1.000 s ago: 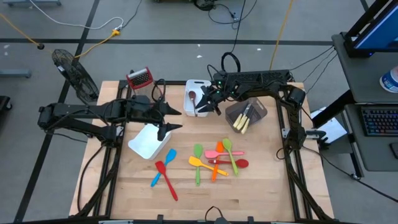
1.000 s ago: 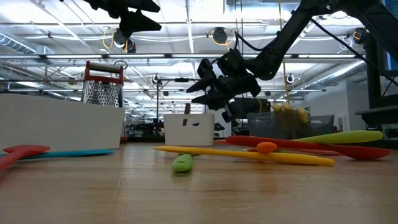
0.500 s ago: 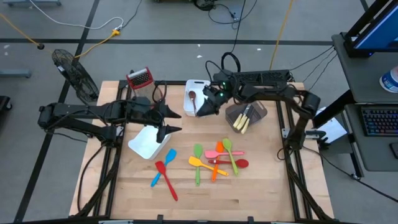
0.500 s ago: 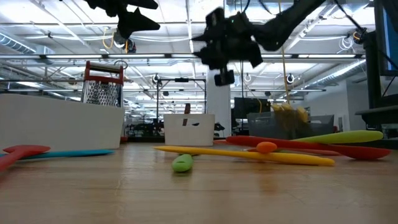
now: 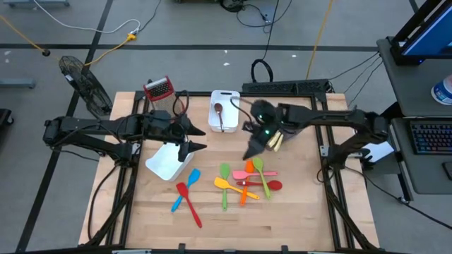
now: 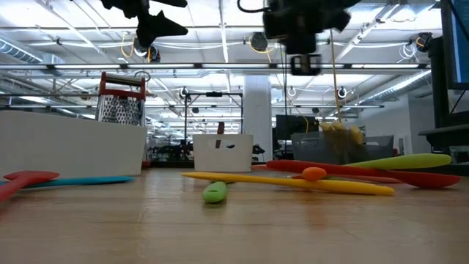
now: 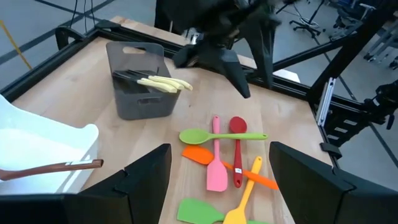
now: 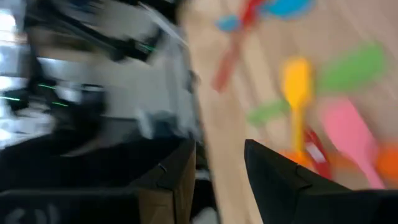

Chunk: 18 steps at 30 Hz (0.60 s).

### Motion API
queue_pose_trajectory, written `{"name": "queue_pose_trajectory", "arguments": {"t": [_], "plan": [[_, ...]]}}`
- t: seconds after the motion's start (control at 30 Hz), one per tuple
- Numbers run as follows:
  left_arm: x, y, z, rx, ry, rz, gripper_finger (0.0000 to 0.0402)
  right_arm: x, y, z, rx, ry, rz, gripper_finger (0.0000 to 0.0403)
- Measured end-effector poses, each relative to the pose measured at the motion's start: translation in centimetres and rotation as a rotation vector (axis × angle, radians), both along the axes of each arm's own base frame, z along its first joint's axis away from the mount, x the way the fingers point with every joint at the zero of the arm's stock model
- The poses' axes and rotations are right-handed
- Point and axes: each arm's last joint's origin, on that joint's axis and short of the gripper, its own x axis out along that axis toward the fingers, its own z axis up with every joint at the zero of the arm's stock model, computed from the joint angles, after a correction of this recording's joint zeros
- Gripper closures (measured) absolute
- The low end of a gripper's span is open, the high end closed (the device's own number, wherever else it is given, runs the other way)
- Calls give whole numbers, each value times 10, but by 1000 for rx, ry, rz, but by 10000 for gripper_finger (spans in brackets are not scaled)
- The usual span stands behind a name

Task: Pick & Place Kitchen Items
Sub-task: Put the green serving spoon into the top white bin

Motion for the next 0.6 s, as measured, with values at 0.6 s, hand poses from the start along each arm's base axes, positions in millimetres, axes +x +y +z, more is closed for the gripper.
{"name": "queue_pose_trajectory", "arguments": {"t": [0.6], "plan": [[0, 0, -1, -18, 7, 22, 128, -59, 65, -11, -359, 592, -87, 273]]}}
